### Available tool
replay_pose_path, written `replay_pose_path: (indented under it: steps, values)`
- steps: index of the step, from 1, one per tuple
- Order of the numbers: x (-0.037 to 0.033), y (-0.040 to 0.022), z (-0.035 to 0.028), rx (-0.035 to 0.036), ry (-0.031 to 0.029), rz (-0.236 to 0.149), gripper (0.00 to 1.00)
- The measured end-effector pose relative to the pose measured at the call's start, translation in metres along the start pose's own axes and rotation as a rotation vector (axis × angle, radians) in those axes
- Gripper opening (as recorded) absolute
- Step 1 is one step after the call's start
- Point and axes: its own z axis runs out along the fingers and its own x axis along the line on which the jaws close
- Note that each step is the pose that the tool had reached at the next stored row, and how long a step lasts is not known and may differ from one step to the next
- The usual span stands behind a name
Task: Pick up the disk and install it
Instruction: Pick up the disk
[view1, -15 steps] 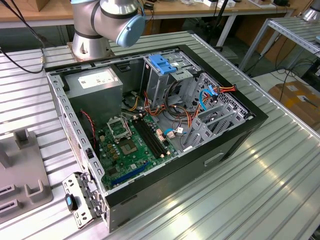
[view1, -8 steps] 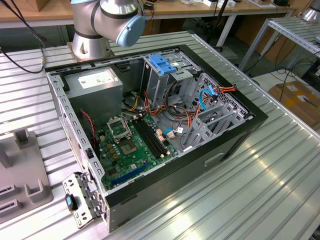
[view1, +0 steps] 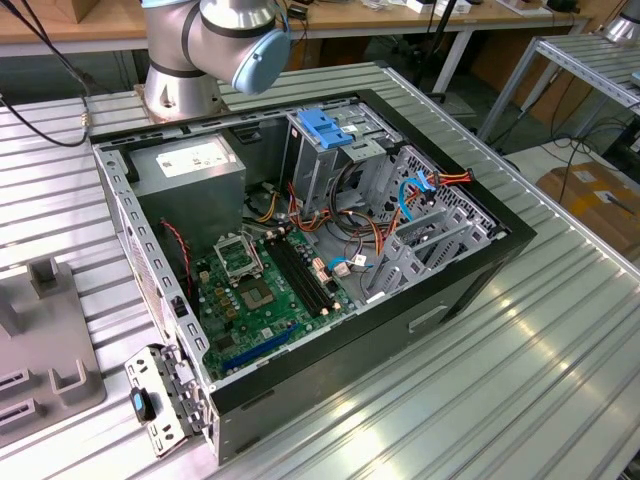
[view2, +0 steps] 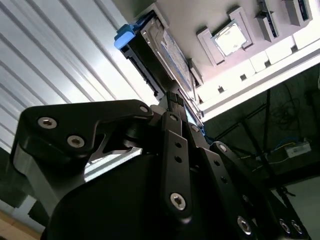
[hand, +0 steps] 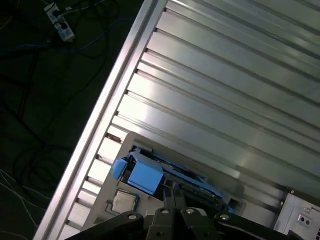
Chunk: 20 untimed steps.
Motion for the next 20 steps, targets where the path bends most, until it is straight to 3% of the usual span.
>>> replay_pose_path:
  steps: [2,9,11,20]
  values:
    - [0.0000,0.0000,0.0000,-0.0016,0.0015,-0.063,0.11]
    - [0.0000,0.0000,0.0001,-0.0058,0.0050,-0.220,0.11]
    - [0.0000,0.0000,0.0001,-0.0078,0.0067,-0.297,0.11]
    - [0.0000,0.0000,0.0001,-0.0084,0.0074,-0.323,0.11]
